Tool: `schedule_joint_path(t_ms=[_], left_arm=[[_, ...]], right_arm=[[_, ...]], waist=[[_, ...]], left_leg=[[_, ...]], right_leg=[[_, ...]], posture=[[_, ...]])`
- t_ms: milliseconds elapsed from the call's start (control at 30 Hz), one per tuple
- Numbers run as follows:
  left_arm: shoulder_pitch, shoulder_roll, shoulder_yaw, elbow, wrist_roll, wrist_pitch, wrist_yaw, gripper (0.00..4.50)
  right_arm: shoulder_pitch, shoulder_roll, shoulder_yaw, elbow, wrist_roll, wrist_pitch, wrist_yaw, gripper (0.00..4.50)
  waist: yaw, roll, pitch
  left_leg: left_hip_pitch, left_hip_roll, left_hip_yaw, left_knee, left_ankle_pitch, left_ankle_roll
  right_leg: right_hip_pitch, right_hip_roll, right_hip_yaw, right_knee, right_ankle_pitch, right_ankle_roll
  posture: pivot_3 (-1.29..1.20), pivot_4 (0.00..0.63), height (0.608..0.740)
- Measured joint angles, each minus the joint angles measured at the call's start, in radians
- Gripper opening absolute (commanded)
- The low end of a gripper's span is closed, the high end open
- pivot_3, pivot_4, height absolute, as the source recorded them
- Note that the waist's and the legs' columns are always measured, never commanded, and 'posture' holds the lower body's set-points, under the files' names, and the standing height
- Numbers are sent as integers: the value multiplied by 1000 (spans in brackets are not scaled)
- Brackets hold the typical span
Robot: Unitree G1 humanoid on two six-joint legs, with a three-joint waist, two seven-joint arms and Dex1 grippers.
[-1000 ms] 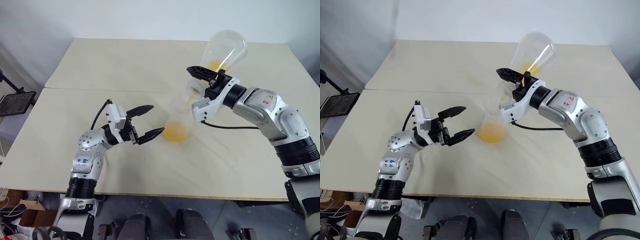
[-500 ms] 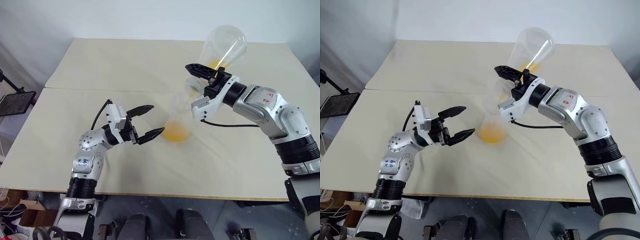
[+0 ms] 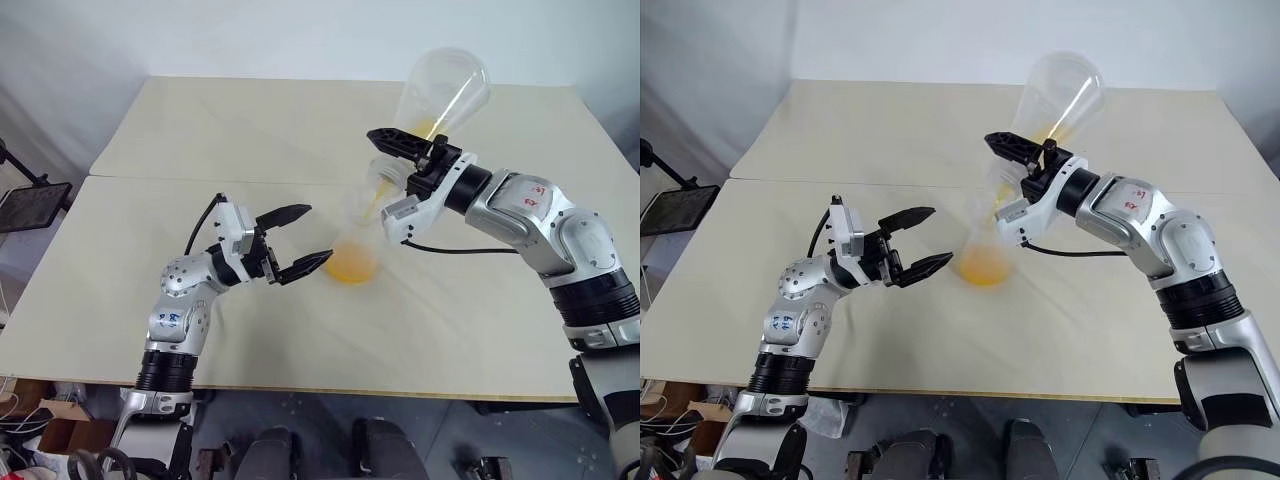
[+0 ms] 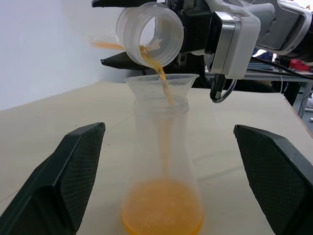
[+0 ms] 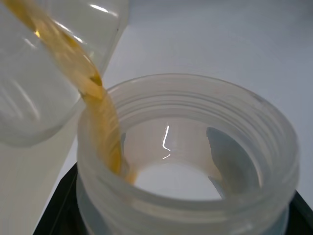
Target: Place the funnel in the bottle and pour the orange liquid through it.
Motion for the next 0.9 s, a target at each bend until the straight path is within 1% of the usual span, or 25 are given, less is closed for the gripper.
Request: schedule_joint_path(t_ms=[300,900], left_arm=[[-3,-6,0,3,0,-1,-1,4500],[-9,-19,-3,34,0,-19,-2,4500]], right_arm=[[0,-2,0,16,-31,0,-21,2515],[-16,-9,1,24,-46,-20,-53,2515]], waist=[[0,0,0],[0,0,0]], left_leg=[[0,0,0,0,0,0],[0,0,0,0,0,0]], right_leg=[[0,0,0,0,0,0],[0,0,0,0,0,0]], posture=[[0,150,740],[0,150,740]])
